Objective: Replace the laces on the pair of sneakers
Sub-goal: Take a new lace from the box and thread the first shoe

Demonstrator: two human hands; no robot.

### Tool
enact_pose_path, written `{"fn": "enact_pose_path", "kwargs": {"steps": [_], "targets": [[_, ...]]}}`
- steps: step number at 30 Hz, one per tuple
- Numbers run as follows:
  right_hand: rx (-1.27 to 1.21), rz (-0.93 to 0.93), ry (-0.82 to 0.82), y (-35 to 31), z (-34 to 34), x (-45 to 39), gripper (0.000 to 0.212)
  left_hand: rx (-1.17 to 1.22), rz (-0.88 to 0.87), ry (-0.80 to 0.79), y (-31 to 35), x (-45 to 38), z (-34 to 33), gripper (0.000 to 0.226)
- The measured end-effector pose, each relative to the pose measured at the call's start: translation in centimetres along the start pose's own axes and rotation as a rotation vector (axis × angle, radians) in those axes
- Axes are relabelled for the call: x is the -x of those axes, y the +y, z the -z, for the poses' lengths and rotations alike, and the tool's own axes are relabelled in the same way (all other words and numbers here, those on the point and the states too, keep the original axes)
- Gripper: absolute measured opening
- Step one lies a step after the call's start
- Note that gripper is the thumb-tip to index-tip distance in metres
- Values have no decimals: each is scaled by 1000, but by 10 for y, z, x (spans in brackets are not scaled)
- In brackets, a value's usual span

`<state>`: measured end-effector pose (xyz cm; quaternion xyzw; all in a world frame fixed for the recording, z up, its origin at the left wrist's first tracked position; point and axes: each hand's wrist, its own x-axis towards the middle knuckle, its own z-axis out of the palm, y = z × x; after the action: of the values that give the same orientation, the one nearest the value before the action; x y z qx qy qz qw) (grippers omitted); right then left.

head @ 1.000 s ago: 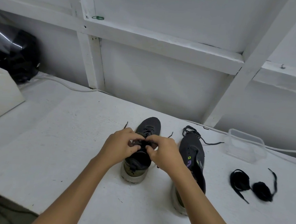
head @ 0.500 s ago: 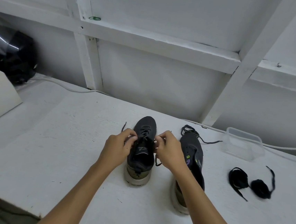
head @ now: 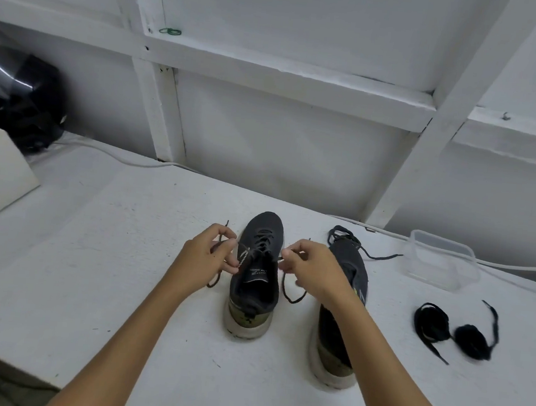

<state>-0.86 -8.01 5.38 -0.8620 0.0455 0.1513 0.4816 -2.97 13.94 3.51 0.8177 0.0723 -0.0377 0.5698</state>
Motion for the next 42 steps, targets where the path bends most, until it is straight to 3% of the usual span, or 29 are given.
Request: {"fn": "enact_pose_path", "kwargs": {"steps": [3,6,11,14,21,30,33,37,42], "targets": [[485,136,209,4,11,-9,19,-246,-64,188,-7,-8,8,11],[459,118,352,-2,9,-1,23,-365,-143,371,-6,-4,6,9],[338,10,-14,-12,-14,19,40,-301,-167,99,-5,15,-19,7],[333,25,67,-7,-25,18,29,-348,-213,131,-9,10,-29,26],[213,58,147,7,-30,19,18,-505,-393,178,-12,7,-40,10],[88,66,216,15,-33,19,16,-147,-166,-132,-5,7,-26,9],[101,137,220,13,-37,20,26,-110,-127,-102,-7,7,-24,9],[147,276,255,5,-41,15,6,-131,-164,-15,-11,11,-28,11],[-72,174,181,11,-40,14,10,-194,-186,45,-15,10,-30,6]]}}
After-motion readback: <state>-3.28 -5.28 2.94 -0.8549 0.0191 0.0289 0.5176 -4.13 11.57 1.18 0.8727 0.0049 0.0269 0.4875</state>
